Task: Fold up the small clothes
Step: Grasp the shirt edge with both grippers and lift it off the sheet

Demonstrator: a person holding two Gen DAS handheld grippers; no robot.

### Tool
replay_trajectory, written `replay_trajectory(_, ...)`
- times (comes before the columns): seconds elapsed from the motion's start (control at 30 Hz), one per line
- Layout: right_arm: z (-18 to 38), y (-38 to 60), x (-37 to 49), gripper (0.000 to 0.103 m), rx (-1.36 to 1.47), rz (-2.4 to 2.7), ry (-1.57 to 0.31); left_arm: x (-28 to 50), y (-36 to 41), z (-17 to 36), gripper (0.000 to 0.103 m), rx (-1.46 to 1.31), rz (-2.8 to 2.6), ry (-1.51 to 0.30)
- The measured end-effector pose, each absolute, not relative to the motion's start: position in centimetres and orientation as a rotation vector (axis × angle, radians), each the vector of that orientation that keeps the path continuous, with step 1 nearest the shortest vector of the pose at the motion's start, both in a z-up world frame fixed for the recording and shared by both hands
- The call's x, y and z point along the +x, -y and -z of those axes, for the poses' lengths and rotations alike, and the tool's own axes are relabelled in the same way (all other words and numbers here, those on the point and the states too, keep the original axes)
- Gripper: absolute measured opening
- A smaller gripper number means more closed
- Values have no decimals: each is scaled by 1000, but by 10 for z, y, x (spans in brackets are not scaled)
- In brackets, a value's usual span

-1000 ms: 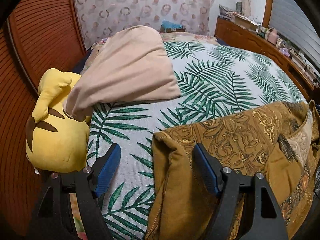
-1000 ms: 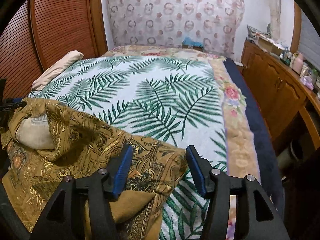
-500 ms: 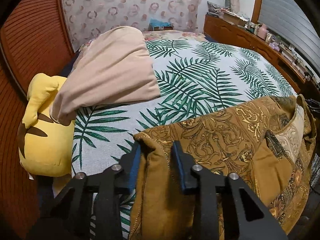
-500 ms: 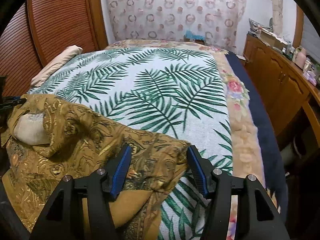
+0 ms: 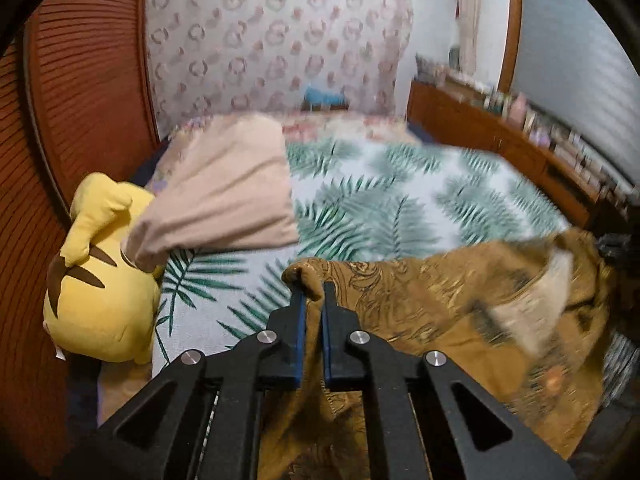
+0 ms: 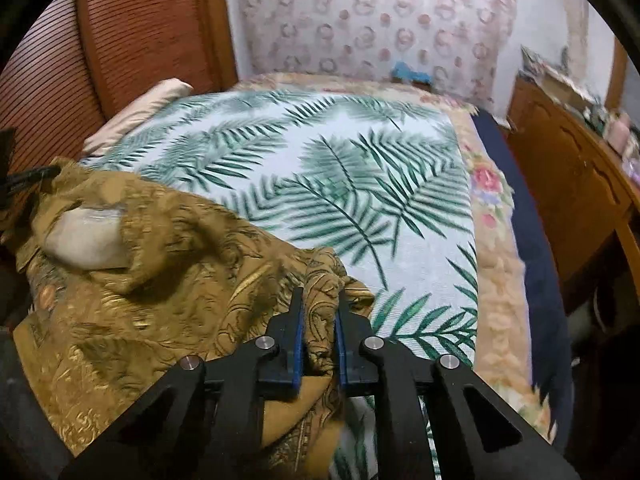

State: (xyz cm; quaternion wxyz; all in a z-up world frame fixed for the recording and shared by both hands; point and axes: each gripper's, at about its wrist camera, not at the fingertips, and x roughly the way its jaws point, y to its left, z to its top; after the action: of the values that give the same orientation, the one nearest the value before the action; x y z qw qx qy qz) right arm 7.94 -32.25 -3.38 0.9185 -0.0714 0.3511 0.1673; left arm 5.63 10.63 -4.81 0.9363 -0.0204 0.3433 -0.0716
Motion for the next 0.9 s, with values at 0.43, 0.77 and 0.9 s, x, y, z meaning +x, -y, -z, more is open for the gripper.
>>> replay_trajectory(0.43,-134,313,-32,8,-78,-438,-297,-16,-95,-118,6,-63,295,-346)
replay_trajectory(0.77,-240,320,-98,8,-113,-438,-117,-61,-100,-230,6,9,265,-154)
replay_trajectory(0.9,-278,324,-119,8,-143,-401,-63,-62,-104,-269,6,36,227,-92)
